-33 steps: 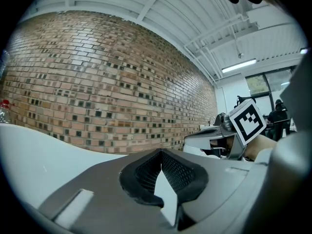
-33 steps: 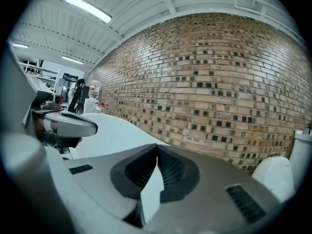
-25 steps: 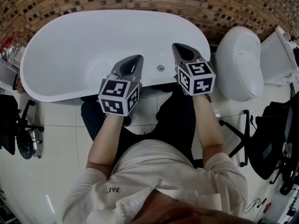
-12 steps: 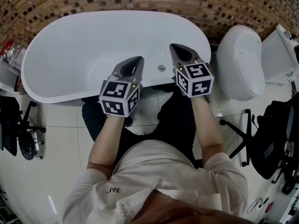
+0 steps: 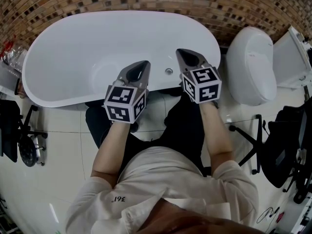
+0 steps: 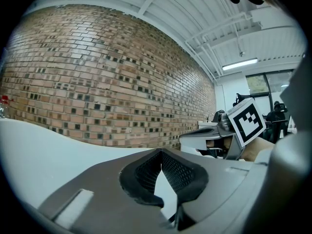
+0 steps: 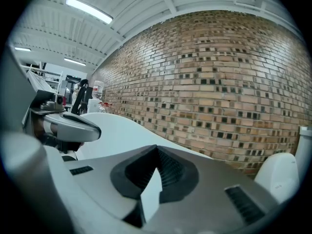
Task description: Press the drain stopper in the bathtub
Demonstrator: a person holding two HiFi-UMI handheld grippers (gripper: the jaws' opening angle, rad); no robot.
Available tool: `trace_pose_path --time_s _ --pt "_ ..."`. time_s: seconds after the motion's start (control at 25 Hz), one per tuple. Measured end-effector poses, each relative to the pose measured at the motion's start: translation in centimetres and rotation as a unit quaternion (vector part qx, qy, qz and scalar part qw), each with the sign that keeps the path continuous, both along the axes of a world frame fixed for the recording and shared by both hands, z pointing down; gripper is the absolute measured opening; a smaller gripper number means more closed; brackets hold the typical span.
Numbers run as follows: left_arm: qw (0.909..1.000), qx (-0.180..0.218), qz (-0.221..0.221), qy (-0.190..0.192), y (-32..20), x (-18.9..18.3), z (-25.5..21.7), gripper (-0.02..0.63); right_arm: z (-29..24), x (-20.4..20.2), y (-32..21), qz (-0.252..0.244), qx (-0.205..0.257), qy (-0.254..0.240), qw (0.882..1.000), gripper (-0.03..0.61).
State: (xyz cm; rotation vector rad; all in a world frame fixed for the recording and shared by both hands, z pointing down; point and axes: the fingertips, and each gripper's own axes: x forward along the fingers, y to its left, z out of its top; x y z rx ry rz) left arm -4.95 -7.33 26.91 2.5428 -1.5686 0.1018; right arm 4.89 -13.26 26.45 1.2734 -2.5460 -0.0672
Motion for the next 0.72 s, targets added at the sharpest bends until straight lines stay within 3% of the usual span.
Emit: trace_pose_path --time_s 0.72 --pt "1.0 -0.004 0.002 0.003 0.19 0.13 0.53 0.009 0.67 -0.03 0.13 -0.003 -0.007 0.003 1.0 0.015"
